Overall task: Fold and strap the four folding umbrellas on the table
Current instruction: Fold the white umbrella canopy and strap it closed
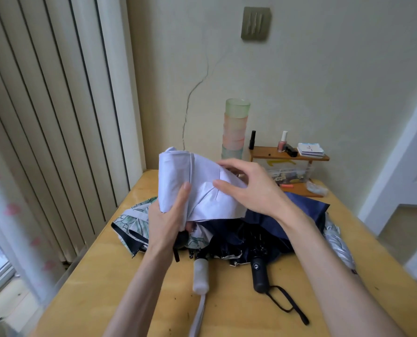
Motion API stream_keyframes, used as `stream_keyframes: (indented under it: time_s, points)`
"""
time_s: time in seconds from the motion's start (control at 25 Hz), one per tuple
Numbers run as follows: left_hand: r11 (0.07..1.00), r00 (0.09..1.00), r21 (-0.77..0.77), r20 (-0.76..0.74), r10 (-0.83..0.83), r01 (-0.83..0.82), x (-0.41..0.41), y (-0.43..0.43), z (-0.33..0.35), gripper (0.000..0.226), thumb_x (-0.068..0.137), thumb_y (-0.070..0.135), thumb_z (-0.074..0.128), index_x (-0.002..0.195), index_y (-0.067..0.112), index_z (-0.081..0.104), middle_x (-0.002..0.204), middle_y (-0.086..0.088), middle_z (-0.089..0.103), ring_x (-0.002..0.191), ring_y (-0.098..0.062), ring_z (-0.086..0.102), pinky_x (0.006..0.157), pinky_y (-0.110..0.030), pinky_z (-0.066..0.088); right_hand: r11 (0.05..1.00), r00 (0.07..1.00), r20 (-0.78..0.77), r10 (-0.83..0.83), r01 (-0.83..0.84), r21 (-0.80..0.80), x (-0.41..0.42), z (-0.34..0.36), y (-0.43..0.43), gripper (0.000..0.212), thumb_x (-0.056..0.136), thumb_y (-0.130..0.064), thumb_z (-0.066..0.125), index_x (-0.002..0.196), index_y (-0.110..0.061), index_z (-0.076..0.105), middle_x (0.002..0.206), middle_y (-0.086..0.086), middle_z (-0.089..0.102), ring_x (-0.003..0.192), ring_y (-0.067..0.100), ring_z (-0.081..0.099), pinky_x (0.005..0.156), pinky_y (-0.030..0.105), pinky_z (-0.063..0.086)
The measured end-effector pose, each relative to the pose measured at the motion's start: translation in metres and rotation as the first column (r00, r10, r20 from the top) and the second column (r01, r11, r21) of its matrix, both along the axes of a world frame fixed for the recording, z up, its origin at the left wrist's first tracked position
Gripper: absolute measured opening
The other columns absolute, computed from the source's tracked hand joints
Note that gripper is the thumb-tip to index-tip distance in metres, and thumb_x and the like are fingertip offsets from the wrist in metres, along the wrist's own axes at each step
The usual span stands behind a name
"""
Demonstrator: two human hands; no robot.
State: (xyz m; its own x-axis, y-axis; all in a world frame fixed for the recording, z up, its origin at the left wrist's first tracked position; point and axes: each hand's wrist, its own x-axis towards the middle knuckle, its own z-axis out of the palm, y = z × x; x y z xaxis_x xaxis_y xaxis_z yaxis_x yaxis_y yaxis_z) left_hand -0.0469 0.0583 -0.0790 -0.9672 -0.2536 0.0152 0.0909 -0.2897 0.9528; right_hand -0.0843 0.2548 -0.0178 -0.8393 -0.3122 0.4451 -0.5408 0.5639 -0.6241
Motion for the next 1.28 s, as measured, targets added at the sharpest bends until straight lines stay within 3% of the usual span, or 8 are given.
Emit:
stream_keyframes:
  time_s: [0.28, 0.56, 0.68, 0.76, 0.84, 0.92, 1.12, 1.28]
  points:
    - [0.972, 0.987, -0.172, -0.006, -0.163, 0.159, -0.002, -0.008, -0.007, 0.058, 0.065, 0.044, 0.096, 0.104, 0.009, 0.071, 0.071, -0.003, 0.073, 0.05, -0.017, 0.063, 0.046, -0.027, 0.049, 0.897, 0.98, -0.126, -0.152, 0.083, -0.433, 0.015, -0.043, 0.028, 0.008, 0.09, -0.016, 0.084, 0.097, -0.018, 0.082, 0.094, -0.008, 0.079, 0.094, 0.011, 0.072, 0.086, 0.025, 0.055]
    - [0.97, 0.993, -0.212, 0.019, -0.119, 0.121, -0.006, -0.006, -0.014, 0.056, 0.067, 0.044, 0.095, 0.105, 0.009, 0.072, 0.081, -0.013, 0.076, 0.061, -0.031, 0.066, 0.059, -0.041, 0.056, 0.835, 0.997, 0.022, -0.071, 0.071, -0.546, 0.033, -0.052, 0.045, 0.012, 0.087, -0.026, 0.08, 0.09, -0.014, 0.079, 0.085, -0.007, 0.078, 0.084, 0.004, 0.07, 0.08, 0.015, 0.052]
    - [0.974, 0.992, -0.191, 0.022, -0.124, 0.126, -0.004, -0.013, -0.01, 0.037, 0.077, 0.033, 0.093, 0.105, 0.017, 0.073, 0.093, -0.009, 0.081, 0.072, -0.028, 0.076, 0.064, -0.041, 0.063, 0.917, 0.992, 0.116, -0.053, 0.095, -0.388, 0.033, -0.053, 0.063, 0.03, 0.086, -0.043, 0.075, 0.076, -0.014, 0.076, 0.083, 0.006, 0.072, 0.084, 0.006, 0.062, 0.087, 0.021, 0.045]
    - [0.974, 0.989, -0.171, 0.007, -0.15, 0.149, -0.004, -0.018, -0.01, 0.039, 0.079, 0.033, 0.088, 0.112, 0.017, 0.074, 0.1, -0.006, 0.081, 0.084, -0.028, 0.079, 0.07, -0.041, 0.063, 0.964, 0.986, 0.142, -0.088, 0.121, -0.239, 0.03, -0.054, 0.073, 0.031, 0.084, -0.051, 0.074, 0.069, -0.024, 0.071, 0.094, 0.002, 0.067, 0.101, 0.009, 0.059, 0.097, 0.022, 0.04]
    - [0.973, 0.989, -0.176, 0.006, -0.15, 0.149, -0.006, -0.024, -0.012, 0.044, 0.079, 0.033, 0.089, 0.117, 0.018, 0.073, 0.105, -0.005, 0.081, 0.091, -0.03, 0.079, 0.079, -0.046, 0.064, 0.973, 0.978, 0.208, 0.003, 0.046, -0.226, 0.033, -0.054, 0.08, 0.024, 0.085, -0.045, 0.078, 0.076, -0.024, 0.073, 0.105, 0.002, 0.067, 0.111, 0.016, 0.062, 0.102, 0.025, 0.045]
    - [0.969, 0.99, -0.204, -0.001, -0.141, 0.137, -0.009, -0.031, -0.014, 0.057, 0.072, 0.039, 0.096, 0.119, 0.017, 0.072, 0.107, -0.007, 0.08, 0.091, -0.034, 0.079, 0.078, -0.052, 0.065, 0.954, 0.963, 0.245, 0.113, -0.036, -0.298, 0.035, -0.056, 0.084, 0.018, 0.089, -0.029, 0.081, 0.089, -0.013, 0.075, 0.1, 0.005, 0.076, 0.103, 0.022, 0.073, 0.096, 0.032, 0.057]
    - [0.972, 0.99, -0.198, -0.041, -0.137, 0.126, -0.013, -0.037, -0.018, 0.068, 0.066, 0.044, 0.094, 0.123, 0.014, 0.072, 0.111, -0.009, 0.079, 0.092, -0.032, 0.078, 0.071, -0.048, 0.064, 0.929, 0.983, 0.18, 0.026, 0.043, -0.369, 0.036, -0.049, 0.079, 0.027, 0.082, -0.031, 0.084, 0.095, -0.011, 0.072, 0.084, 0.007, 0.078, 0.071, 0.014, 0.069, 0.073, 0.028, 0.057]
    - [0.97, 0.978, -0.15, -0.058, -0.202, 0.191, -0.011, -0.035, -0.016, 0.057, 0.076, 0.035, 0.093, 0.126, 0.017, 0.07, 0.115, -0.006, 0.08, 0.104, -0.031, 0.077, 0.09, -0.05, 0.061, 0.906, 0.945, 0.282, 0.163, -0.031, -0.422, 0.043, -0.046, 0.082, 0.027, 0.089, -0.028, 0.079, 0.103, -0.01, 0.066, 0.099, 0.01, 0.079, 0.091, 0.019, 0.073, 0.083, 0.026, 0.057]
